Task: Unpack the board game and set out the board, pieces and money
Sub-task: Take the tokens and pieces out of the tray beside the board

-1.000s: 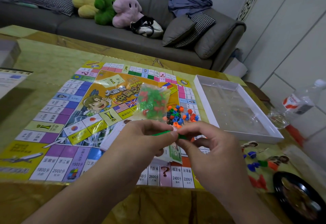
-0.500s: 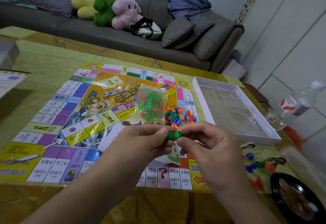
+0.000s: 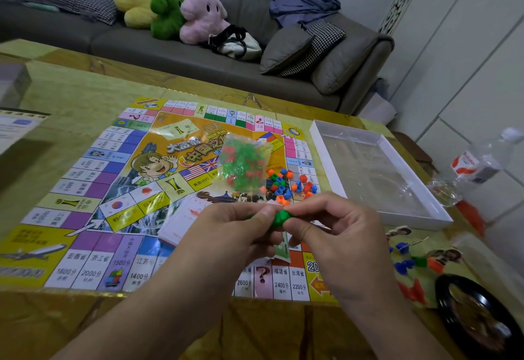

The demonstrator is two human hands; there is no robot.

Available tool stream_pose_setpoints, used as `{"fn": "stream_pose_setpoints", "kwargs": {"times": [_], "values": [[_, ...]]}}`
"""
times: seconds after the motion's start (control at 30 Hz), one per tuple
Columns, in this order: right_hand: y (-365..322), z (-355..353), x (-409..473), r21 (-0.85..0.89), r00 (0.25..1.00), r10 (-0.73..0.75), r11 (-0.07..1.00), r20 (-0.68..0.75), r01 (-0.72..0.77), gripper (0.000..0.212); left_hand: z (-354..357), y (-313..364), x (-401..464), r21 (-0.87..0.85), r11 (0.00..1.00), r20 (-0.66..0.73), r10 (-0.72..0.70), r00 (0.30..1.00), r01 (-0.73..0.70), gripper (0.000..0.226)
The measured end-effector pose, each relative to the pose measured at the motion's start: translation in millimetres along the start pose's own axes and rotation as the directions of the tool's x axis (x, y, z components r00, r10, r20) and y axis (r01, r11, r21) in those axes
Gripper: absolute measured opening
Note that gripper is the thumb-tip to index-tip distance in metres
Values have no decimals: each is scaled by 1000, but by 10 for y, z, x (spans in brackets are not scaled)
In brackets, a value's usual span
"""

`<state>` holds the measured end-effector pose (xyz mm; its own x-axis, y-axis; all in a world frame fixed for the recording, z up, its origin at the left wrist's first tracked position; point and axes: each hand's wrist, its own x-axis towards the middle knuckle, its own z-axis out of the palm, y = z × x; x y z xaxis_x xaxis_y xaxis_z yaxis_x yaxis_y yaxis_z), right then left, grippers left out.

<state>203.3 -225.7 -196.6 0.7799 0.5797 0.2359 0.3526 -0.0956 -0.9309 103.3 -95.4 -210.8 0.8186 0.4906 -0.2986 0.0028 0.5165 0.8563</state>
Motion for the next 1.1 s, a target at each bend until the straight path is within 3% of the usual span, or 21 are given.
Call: {"fn": "stream_pose_setpoints", "kwargs": {"times": [0.57,0.7,0.97,1.1], "values": [[31,9,13,-42,998,-63,997,2,63,22,-66,28,15,133,990,10,52,999,-53,15],[52,-6,19,-101,998,-57,993,31,60,22,-70,12,28,227,972,8,63,998,-64,16],[26,-11,30,-58,997,-4,998,79,8,20,5,-11,28,465,881,6,91,996,-83,21],[61,43,19,-60,999,-30,998,43,32,23,37,-18,19,533,838,4,136,991,-117,24]]}}
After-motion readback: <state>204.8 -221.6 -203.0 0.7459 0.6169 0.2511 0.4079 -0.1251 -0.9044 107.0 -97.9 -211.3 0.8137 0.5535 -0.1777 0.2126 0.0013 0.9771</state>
